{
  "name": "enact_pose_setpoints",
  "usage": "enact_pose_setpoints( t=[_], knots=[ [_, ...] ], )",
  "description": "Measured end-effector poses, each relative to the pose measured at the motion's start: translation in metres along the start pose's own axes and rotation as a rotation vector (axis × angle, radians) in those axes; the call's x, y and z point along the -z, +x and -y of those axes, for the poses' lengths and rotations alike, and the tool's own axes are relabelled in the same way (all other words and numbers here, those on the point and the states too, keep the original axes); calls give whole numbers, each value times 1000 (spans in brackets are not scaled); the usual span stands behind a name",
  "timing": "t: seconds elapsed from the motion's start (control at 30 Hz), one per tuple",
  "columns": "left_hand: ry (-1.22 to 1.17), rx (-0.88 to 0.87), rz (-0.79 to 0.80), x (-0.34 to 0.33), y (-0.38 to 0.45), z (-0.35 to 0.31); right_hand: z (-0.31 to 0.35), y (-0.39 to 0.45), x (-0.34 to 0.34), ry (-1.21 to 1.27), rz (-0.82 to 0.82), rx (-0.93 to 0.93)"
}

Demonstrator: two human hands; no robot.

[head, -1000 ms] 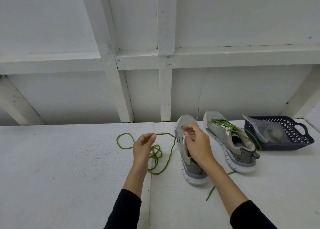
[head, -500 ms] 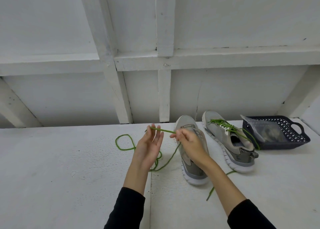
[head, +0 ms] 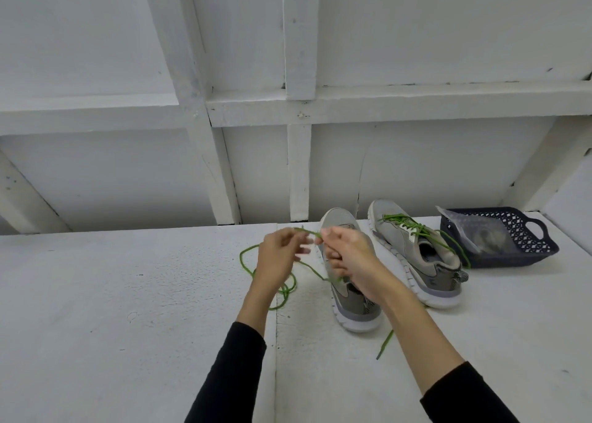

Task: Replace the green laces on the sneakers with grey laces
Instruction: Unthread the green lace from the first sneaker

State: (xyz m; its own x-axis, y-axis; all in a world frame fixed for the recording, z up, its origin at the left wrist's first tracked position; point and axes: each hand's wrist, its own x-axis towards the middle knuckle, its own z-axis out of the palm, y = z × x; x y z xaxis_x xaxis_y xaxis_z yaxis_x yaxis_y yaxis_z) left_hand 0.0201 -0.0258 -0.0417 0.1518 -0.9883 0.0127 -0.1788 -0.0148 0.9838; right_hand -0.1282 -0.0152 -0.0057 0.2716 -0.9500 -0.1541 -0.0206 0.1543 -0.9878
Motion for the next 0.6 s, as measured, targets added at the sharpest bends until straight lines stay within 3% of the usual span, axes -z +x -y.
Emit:
enact_pose_setpoints(
  t=[0.17, 0.23, 0.3, 0.37, 0.43, 0.53, 0.6],
  knots=[
    [-1068, 324, -28, 4, 3, -16, -26, -15, -3, -161, 133, -109],
    [-1317, 380, -37, 13, 2, -18, -30, -18, 4, -51, 121, -162],
    [-1381, 384, -5, 22, 2, -18, -27, -18, 12, 69, 89, -193],
    [-1295, 370, 95, 28, 0, -17, -23, -13, 20, 179, 27, -213],
    [-1060, 360, 238, 29, -3, -19, -18, -5, 27, 273, -34, -228],
    [-393, 268, 498, 21, -9, -20, -6, 7, 29, 255, -94, -223],
    [80, 138, 568, 13, -11, -16, 5, 9, 24, 222, -117, -183]
  ],
)
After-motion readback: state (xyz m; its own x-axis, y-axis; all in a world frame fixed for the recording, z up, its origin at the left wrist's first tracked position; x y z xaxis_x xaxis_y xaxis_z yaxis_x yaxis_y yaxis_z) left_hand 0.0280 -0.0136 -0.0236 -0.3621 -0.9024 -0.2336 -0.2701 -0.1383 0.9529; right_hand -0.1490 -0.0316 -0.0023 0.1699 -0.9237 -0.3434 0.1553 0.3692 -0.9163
